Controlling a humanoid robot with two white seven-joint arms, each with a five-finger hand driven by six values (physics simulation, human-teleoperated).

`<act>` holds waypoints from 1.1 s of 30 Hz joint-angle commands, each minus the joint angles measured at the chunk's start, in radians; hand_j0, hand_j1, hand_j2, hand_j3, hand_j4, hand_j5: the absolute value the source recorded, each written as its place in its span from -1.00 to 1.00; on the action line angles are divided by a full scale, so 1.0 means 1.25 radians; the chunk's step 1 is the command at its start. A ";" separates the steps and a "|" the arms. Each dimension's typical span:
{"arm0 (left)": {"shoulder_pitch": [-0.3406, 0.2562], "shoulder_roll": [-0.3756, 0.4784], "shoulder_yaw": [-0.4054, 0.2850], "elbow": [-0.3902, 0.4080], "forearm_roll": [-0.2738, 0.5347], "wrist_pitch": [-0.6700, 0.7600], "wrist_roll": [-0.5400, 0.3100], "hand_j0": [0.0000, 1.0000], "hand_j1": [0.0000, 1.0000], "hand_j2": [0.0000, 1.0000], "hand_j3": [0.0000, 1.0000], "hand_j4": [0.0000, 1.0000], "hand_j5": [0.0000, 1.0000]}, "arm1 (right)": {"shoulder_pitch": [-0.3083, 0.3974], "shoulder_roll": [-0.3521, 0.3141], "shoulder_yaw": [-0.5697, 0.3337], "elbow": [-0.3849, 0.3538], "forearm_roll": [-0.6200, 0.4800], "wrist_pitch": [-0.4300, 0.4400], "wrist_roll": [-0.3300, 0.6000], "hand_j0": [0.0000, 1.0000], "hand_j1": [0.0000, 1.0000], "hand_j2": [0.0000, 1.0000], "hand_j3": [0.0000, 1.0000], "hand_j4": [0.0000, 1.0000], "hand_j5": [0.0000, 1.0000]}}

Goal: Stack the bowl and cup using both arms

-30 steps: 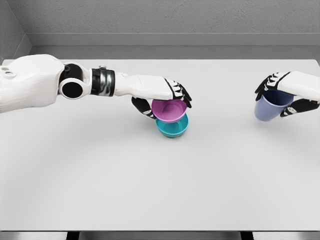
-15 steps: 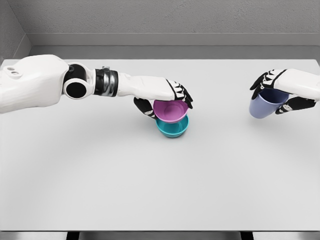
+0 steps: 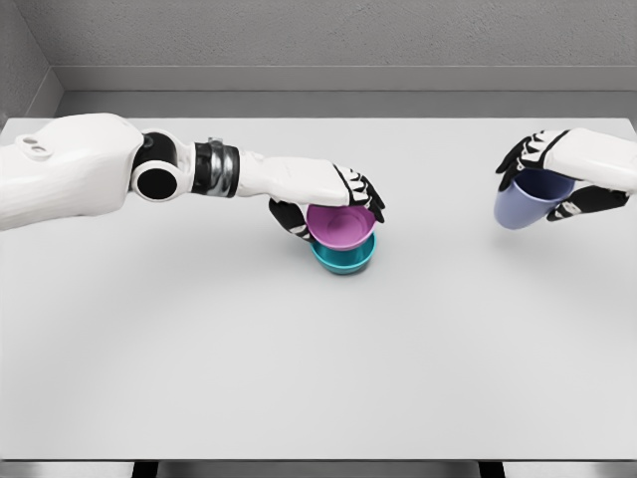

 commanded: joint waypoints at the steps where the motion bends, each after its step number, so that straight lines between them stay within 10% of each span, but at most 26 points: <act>1: 0.000 -0.001 -0.001 0.000 0.007 0.000 -0.001 0.37 0.37 0.37 0.37 0.37 0.37 | 0.000 -0.001 -0.001 -0.009 -0.006 0.002 -0.001 0.14 0.14 0.14 0.14 0.14 0.14; 31: 0.001 -0.004 -0.001 -0.005 0.007 0.000 -0.001 0.38 0.38 0.38 0.38 0.38 0.38 | -0.037 0.023 0.003 -0.078 -0.006 0.002 0.008 0.14 0.14 0.14 0.14 0.14 0.14; 33: 0.001 -0.004 -0.002 -0.005 0.007 0.000 0.000 0.99 0.99 0.99 0.99 0.99 0.99 | -0.038 0.026 0.003 -0.083 -0.006 0.002 0.008 0.14 0.14 0.14 0.14 0.14 0.14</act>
